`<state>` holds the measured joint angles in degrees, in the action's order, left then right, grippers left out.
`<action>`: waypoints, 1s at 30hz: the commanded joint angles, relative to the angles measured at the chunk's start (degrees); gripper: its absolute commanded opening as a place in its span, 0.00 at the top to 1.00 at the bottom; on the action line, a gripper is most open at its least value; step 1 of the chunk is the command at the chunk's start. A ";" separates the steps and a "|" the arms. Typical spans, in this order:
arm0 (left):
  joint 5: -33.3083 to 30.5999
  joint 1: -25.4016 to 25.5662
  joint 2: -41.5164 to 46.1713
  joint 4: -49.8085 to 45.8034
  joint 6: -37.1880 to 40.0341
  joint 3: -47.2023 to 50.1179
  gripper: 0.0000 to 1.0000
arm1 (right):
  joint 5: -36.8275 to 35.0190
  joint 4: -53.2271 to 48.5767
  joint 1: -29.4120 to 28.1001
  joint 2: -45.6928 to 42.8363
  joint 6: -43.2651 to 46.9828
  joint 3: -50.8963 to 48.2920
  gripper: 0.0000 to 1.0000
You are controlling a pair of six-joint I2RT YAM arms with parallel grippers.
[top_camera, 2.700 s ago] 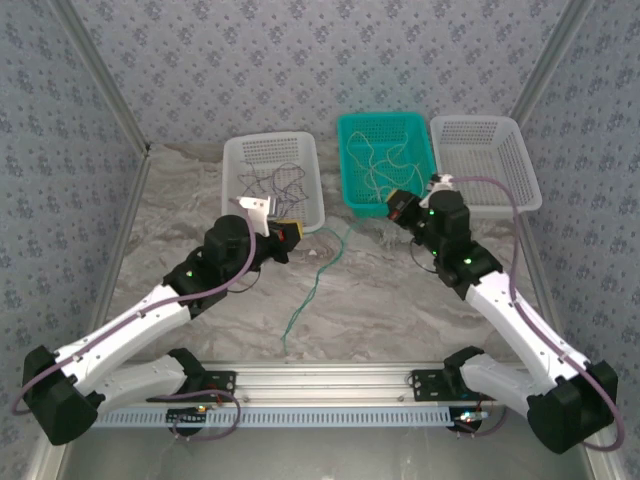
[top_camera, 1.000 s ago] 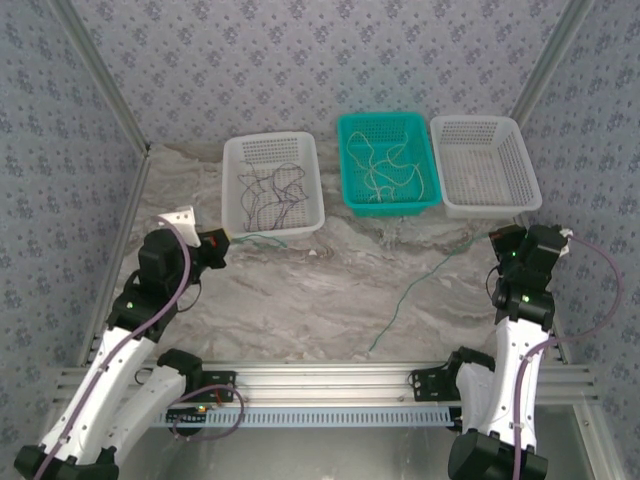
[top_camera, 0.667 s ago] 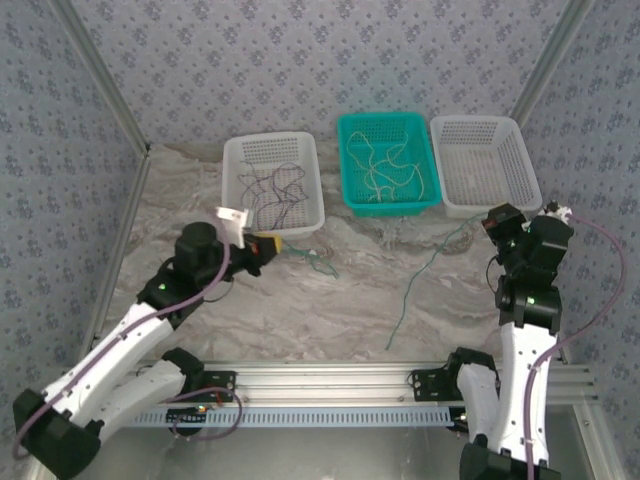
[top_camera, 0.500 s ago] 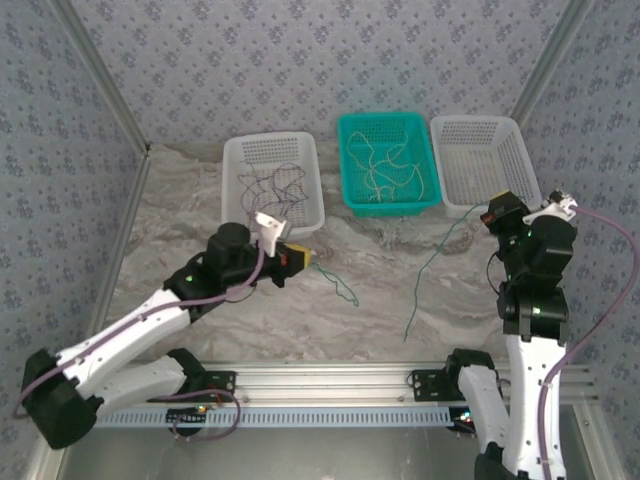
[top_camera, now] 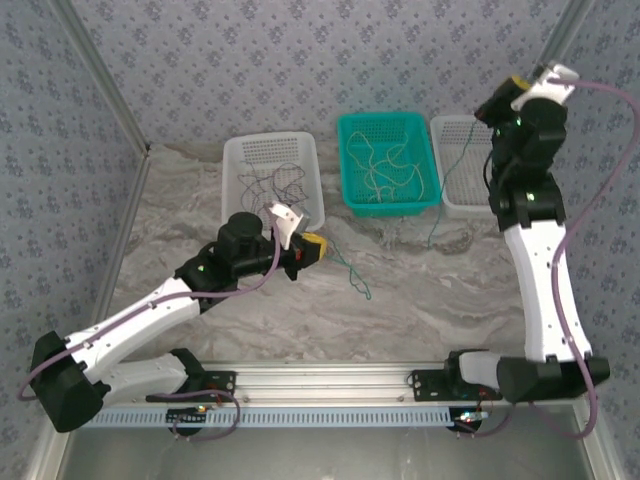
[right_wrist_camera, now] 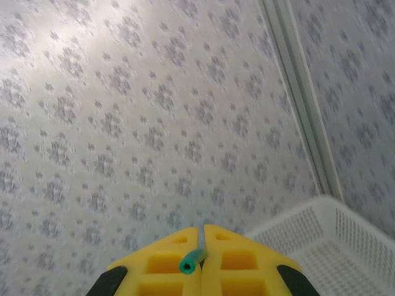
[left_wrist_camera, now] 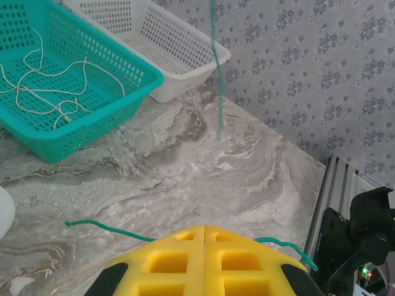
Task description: Untangle the cables
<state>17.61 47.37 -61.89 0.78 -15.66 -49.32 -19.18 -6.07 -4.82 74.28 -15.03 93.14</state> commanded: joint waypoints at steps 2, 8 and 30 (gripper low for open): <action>1.42 0.34 -0.25 4.99 1.05 -0.09 1.00 | -7.28 15.28 -3.14 9.89 23.41 8.95 1.00; 0.59 0.24 -3.26 2.54 5.37 -2.36 1.00 | -3.14 24.76 -3.95 28.53 42.66 23.78 1.00; -0.66 -2.62 -6.14 7.60 3.49 0.18 1.00 | -3.45 -9.91 9.68 53.34 3.46 29.70 1.00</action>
<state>17.10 45.04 -68.10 5.85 -11.57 -49.43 -22.52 -4.36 3.86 126.08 1.98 123.81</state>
